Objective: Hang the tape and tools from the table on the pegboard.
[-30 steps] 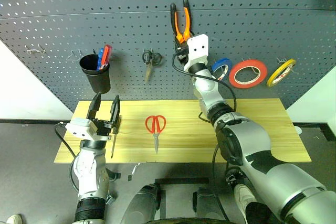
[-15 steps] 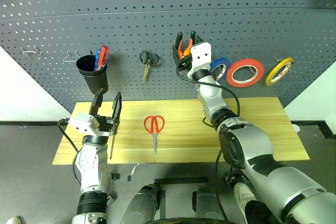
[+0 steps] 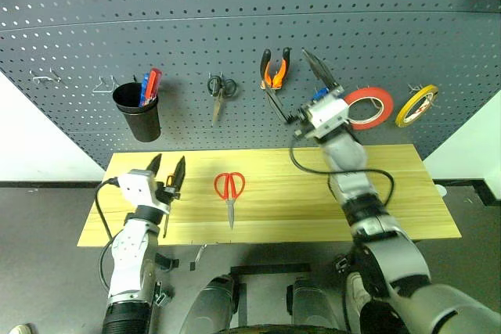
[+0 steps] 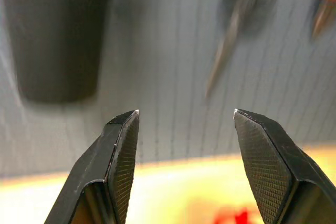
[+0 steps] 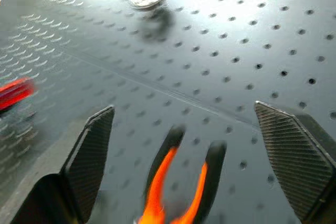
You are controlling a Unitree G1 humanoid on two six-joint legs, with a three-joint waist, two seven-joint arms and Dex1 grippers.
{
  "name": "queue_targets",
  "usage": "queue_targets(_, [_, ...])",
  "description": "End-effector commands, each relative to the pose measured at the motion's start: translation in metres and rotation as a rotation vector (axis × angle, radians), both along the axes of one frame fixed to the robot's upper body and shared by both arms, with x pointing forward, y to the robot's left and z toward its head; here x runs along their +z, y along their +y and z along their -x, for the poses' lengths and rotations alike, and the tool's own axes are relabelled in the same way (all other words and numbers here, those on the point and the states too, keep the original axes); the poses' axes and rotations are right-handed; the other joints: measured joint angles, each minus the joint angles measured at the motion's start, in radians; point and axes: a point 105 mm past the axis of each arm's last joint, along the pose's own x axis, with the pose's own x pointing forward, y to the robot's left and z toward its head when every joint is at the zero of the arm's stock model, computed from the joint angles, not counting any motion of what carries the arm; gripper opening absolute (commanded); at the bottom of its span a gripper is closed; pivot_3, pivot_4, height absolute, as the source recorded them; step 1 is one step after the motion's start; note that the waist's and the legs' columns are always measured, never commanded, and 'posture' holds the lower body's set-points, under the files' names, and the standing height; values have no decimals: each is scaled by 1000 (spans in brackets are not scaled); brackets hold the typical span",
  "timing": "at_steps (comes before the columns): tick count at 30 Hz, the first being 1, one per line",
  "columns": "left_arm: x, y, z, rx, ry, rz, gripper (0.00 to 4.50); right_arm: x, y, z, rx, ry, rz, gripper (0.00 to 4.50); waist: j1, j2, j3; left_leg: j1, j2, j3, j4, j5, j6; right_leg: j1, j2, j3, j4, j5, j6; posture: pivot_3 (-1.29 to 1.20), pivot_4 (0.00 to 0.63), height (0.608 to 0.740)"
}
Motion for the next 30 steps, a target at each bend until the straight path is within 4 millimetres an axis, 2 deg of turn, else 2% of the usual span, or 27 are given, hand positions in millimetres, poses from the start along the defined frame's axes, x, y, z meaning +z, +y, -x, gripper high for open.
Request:
queue_targets(1, [1,-16,-14,61,111,-57,3359,9,-11,23,103,120,31,4500,2,-1,1,0,0,0,0,0,0,0,0,0,0,-1,-1,24,122,728])
queue_targets(2, [-2,-22,-18,78,160,-55,3528,1,-16,26,119,213,51,4500,3,-3,2,0,1,0,1,0,0,0,0,0,0,-1,-1,19,123,728])
queue_targets(5, [-9,-43,-24,70,284,-54,4485,-22,-28,35,162,467,84,4500,1,-6,4,-1,2,1,1,0,0,1,0,0,-2,-2,-1,3,127,728])
queue_targets(9, [-37,-64,-32,95,540,-80,4485,-54,-39,57,271,766,85,4500,-2,-11,9,-2,2,3,1,-1,0,1,0,-1,-4,-2,0,-36,130,728])
queue_targets(11, [-46,-76,-36,103,648,-26,4485,-75,-42,71,302,902,158,4500,-1,-14,10,-3,2,4,2,-1,0,1,-1,-3,-4,-2,1,-44,131,728])
queue_targets(14, [-58,-89,-36,113,775,-48,4485,-103,-47,86,321,1008,289,4500,-6,-15,12,-12,1,4,8,-2,1,-4,-1,-5,-5,-2,7,-54,132,728])
queue_targets(16, [-62,-94,-36,125,828,-50,4485,-119,-53,86,268,1016,382,4500,-7,-17,13,-18,1,4,15,-5,1,-7,0,-5,-4,-1,8,-55,133,728])
queue_targets(20, [-76,-105,-32,98,938,-53,4485,-137,-64,83,224,1034,409,4500,-3,-21,17,-18,1,5,16,-5,1,-7,0,-6,-4,-1,9,-57,135,728])
queue_targets(25, [-89,-104,-31,139,1040,-45,4485,-142,-67,81,209,1017,403,4500,-4,-23,20,-18,1,4,18,-5,1,-6,0,-6,-4,-1,9,-63,135,728])
queue_targets(30, [-93,-109,-35,117,1069,1,4485,-143,-67,80,198,1001,397,4500,-4,-23,19,-17,1,4,18,-5,1,-5,0,-6,-3,0,10,-69,132,728])
